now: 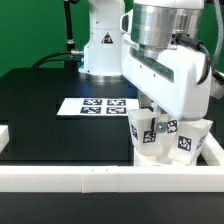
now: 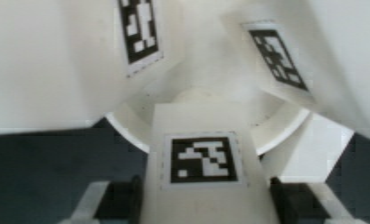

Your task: Assemble stool

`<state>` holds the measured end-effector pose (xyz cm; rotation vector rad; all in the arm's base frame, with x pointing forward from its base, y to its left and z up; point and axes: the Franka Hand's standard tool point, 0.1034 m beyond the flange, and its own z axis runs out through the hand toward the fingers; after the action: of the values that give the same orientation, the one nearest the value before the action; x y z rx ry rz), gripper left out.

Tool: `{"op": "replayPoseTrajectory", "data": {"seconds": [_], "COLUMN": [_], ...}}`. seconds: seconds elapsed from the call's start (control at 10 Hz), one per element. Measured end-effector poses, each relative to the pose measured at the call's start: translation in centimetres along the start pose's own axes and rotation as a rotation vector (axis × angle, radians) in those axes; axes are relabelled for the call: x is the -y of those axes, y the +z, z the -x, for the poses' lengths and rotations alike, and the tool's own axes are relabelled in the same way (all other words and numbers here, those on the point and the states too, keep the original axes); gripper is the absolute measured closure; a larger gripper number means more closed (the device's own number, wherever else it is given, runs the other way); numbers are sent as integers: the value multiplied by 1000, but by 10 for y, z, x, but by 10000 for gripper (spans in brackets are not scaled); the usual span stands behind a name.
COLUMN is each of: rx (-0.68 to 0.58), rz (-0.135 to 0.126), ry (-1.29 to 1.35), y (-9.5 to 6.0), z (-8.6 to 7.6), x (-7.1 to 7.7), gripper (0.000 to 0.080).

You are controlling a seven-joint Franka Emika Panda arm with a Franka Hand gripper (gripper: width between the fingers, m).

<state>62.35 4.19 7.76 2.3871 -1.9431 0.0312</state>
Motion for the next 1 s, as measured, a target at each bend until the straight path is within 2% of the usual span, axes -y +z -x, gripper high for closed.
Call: {"op": "replayPoseTrajectory", "data": {"seconds": [0.2,0.3,0.5,0.7,1.0], "rx": [4,28,78,133,215], "rz": [-2,-22,-82,-130,-170], "ry": [129,264,614,781,915], "y": [0,1,3,4,3], "z": [1,0,2,9,21], "x": [0,3,4,8,14], "gripper": [459,459,459,459,459]}}
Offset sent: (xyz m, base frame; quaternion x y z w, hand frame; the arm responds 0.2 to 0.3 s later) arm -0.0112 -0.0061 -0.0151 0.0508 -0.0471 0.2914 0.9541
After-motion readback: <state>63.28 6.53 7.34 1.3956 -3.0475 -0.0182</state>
